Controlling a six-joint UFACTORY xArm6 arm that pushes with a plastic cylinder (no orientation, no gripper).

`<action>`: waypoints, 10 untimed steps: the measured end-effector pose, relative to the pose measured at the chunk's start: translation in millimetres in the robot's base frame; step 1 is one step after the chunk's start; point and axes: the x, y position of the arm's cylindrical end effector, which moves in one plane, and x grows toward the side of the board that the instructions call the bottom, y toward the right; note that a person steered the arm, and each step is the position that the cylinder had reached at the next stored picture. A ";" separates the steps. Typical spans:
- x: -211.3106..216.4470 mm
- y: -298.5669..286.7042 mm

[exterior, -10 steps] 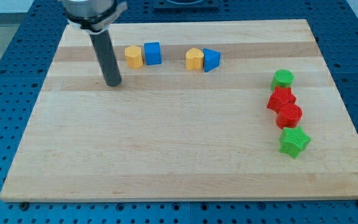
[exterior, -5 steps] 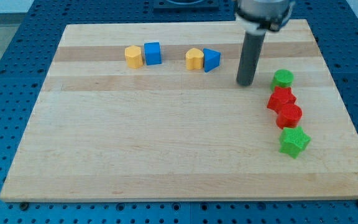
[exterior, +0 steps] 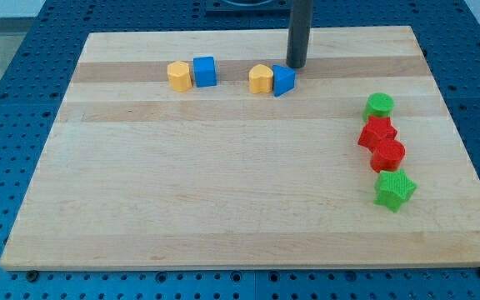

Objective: Slide the blue triangle along with yellow heart slightly left

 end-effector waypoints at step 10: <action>49.4 -48.1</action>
